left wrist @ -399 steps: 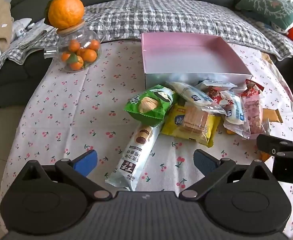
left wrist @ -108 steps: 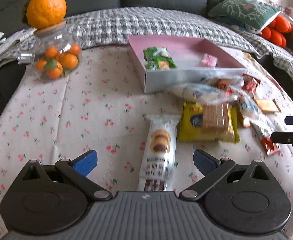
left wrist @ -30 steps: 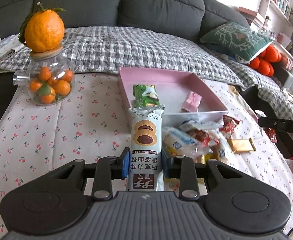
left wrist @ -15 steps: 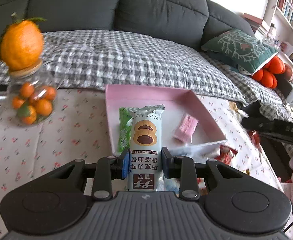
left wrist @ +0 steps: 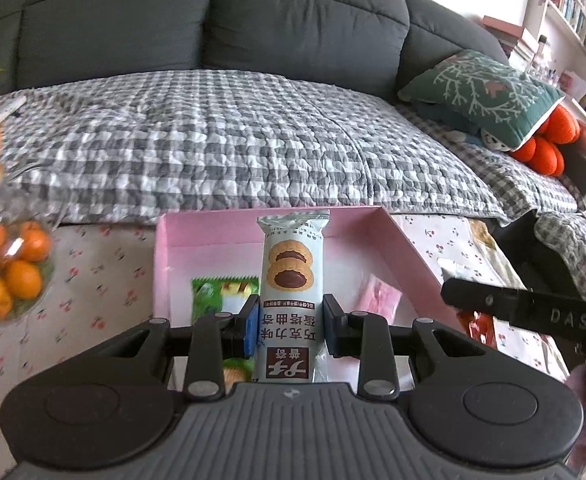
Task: Organize snacks
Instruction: 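Lower both held packs into the pink box and open both tools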
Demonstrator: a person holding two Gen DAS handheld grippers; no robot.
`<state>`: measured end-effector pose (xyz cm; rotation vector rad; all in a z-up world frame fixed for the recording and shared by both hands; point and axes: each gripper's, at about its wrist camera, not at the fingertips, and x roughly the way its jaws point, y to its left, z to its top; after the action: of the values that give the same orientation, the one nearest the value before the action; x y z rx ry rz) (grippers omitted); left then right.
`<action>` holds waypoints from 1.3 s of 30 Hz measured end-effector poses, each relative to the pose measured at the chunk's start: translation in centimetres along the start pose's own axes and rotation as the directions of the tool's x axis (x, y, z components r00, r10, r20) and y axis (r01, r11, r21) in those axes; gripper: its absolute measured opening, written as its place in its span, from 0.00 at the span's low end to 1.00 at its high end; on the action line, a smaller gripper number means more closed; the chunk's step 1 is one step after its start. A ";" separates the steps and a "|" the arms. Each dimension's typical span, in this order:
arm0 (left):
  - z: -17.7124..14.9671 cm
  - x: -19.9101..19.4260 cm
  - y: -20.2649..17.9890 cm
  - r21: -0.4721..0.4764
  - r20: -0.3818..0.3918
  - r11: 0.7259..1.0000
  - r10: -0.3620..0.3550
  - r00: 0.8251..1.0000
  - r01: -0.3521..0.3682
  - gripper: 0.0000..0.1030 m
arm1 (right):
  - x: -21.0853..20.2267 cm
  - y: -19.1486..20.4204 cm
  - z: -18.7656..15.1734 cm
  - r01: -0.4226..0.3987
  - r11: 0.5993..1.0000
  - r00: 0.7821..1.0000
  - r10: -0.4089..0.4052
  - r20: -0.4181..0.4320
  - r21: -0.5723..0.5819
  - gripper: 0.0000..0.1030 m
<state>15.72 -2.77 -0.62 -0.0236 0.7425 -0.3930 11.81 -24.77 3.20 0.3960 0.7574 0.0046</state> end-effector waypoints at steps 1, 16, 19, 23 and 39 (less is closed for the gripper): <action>0.1 0.5 0.0 0.002 -0.001 1.000 0.002 1.000 -0.002 0.28 | 0.4 0.0 0.0 -0.001 1.000 1.000 0.001 -0.004 0.001 0.37; 0.7 5.6 -0.1 0.025 -0.039 0.999 0.047 0.998 -0.046 0.28 | 2.7 -0.5 -0.3 0.020 1.000 0.999 -0.020 -0.044 0.013 0.38; 0.5 5.9 -0.2 0.030 -0.043 0.998 0.051 0.998 -0.050 0.23 | 2.7 -0.9 -0.2 0.025 0.999 0.999 -0.024 -0.046 0.024 0.40; 0.4 5.9 -0.3 0.039 -0.045 0.998 0.050 0.998 -0.049 0.34 | 2.7 -1.0 -0.2 0.032 0.999 0.998 -0.029 -0.048 0.043 0.47; 0.7 3.8 -0.2 0.057 -0.025 0.996 0.071 0.997 -0.070 0.74 | 1.0 -0.6 0.1 0.028 0.998 0.999 -0.027 -0.023 0.056 0.75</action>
<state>18.69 -4.38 -2.55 0.0605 0.7568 -0.3471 12.53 -25.25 2.40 0.4401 0.7857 -0.0385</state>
